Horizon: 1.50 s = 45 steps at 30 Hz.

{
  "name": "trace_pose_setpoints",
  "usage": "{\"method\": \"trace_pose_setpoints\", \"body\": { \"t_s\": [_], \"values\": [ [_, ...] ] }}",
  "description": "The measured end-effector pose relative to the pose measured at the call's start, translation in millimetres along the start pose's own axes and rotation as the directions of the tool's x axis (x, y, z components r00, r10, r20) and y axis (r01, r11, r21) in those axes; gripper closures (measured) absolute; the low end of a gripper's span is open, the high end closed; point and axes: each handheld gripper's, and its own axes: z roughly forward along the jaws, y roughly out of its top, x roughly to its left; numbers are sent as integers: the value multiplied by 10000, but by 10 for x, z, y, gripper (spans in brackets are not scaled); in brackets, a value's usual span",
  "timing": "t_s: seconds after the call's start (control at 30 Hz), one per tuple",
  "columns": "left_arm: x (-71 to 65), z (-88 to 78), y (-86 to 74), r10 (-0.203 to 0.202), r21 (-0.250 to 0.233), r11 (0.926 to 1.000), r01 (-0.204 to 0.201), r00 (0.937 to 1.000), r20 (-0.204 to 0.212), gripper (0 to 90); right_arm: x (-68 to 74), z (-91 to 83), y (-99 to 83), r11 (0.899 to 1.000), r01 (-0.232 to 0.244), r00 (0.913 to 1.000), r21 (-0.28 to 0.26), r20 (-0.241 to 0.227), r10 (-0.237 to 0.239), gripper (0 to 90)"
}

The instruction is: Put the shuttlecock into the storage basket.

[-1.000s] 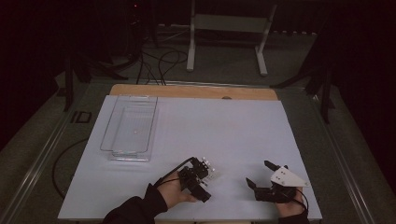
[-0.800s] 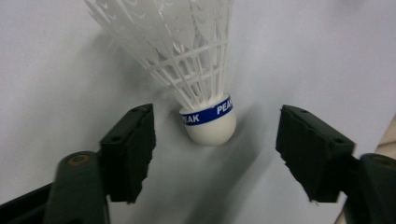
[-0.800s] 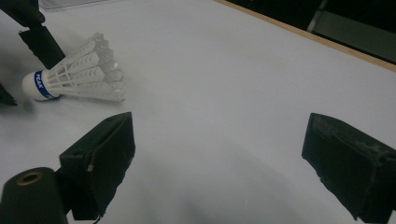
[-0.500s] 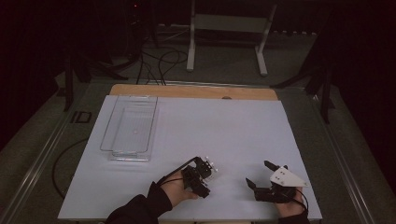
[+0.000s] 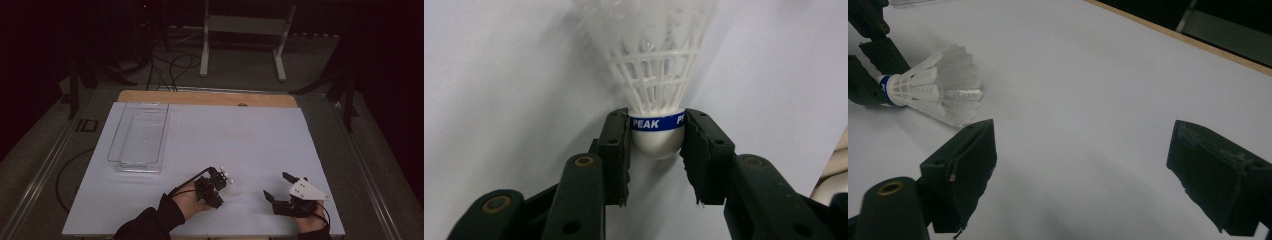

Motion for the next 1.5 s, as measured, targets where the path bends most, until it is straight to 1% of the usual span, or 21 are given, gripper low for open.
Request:
{"method": "trace_pose_setpoints", "body": {
  "t_s": [0.03, 0.1, 0.17, 0.23, 0.3, 0.37, 0.43, 0.47, 0.57, 0.7, 0.87, 0.93, 1.03, 1.1, 1.23, 1.5],
  "values": [
    [4, -4, -1, 37, -50, 10000, -38, 10000, -87, 655, 1, -1, 1, 10000, -5, 10000, 4, 11, 5, 122],
    [13, -24, -5, 114, -76, 9999, -114, 9999, -34, 657, 0, -4, 1, 10000, -20, 10000, -9, 19, 20, 123],
    [9, -49, -9, 333, -40, 9994, -333, 9994, -99, 659, -4, -6, -1, 10000, -33, 10000, -15, 4, 33, 122],
    [14, -98, -17, 541, -122, 9985, -541, 9985, 52, 659, -3, -5, -1, 10000, -31, 10000, -23, 1, 31, 122],
    [16, -134, -25, 669, -157, 9976, -668, 9977, 60, 659, -2, -6, 0, 10000, -40, 10000, -25, -8, 39, 122],
    [27, -171, -35, 751, -219, 9970, -745, 9968, 265, 659, 0, -6, 1, 10000, -44, 10000, -29, -10, 44, 122],
    [34, -199, -47, 750, -326, 9967, -740, 9968, 287, 660, 1, -5, 1, 10000, -44, 10000, -26, -4, 44, 122],
    [38, -208, -52, 818, -285, 9963, -809, 9961, 324, 660, 1, -5, 1, 10000, -44, 10000, -25, 1, 44, 122],
    [57, -228, -68, 792, -299, 9965, -780, 9961, 393, 660, -2, -3, 0, 10000, -46, 10000, -27, -9, 46, 122],
    [56, -256, -84, 940, -237, 9954, -931, 9947, 415, 661, 1, -4, 1, 10000, -49, 10000, -25, -5, 49, 122],
    [45, -326, -95, 1092, -319, 9936, -1081, 9933, 368, 661, 2, -4, 1, 10000, -70, 10000, -31, -4, 70, 122],
    [51, -355, -101, 1161, -297, 9929, -1149, 9923, 425, 661, 3, -3, 1, 10000, -75, 10000, -31, -38, 74, 122],
    [61, -394, -122, 1145, -393, 9928, -1129, 9926, 410, 661, 3, -2, 1, 10000, -75, 10000, -33, -48, 75, 122],
    [60, -419, -138, 1269, -429, 9912, -1252, 9912, 378, 661, 0, 2, -2, 10000, -96, 9999, -23, -92, 96, 118],
    [53, -457, -176, 1336, -395, 9904, -1322, 9905, 336, 660, 2, -4, 3, 10000, -61, 10000, -67, -52, 61, 116],
    [78, -585, -239, 1303, -596, 9899, -1289, 9913, 200, 660, 3, 3, 2, 10000, -37, 10000, -48, -69, 36, 116]
  ]
}}
